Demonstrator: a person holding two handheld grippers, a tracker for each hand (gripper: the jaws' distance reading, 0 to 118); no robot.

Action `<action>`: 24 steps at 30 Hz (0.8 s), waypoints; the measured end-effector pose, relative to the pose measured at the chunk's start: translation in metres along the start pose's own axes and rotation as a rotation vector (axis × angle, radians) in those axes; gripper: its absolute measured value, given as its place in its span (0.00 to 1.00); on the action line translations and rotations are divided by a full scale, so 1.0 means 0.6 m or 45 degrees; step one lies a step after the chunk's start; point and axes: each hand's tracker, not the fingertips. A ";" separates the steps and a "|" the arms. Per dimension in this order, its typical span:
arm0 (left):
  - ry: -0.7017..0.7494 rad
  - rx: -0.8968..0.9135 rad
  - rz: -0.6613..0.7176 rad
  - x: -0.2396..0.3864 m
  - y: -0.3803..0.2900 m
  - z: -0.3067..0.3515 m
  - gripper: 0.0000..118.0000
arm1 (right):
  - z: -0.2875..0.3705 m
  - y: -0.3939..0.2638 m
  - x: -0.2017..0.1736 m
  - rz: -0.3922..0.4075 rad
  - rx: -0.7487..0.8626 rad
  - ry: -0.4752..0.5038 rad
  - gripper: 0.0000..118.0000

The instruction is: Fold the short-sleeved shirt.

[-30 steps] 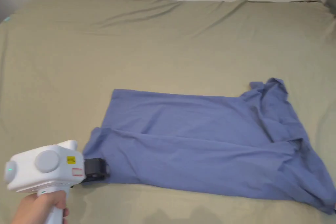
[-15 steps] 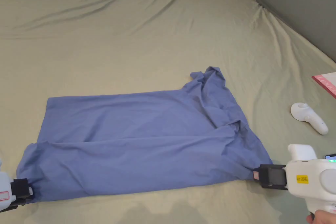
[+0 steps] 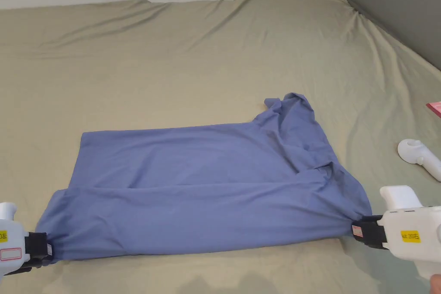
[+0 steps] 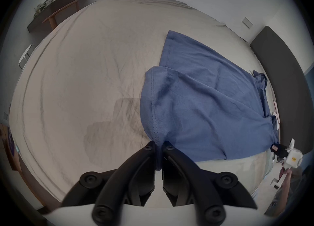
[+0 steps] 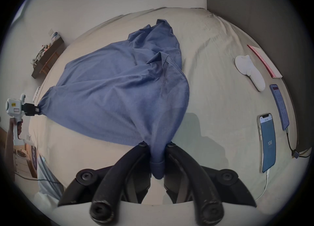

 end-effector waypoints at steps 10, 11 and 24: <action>0.024 -0.113 -0.007 -0.042 -0.141 0.061 0.04 | 0.051 -0.099 0.003 0.050 -0.116 0.002 0.09; 0.024 -0.128 -0.003 -0.046 -0.157 0.066 0.04 | 0.056 -0.114 0.004 0.051 -0.117 -0.001 0.09; 0.017 -0.142 0.066 -0.084 -0.213 0.099 0.98 | 0.097 -0.161 -0.011 0.075 -0.145 -0.136 0.89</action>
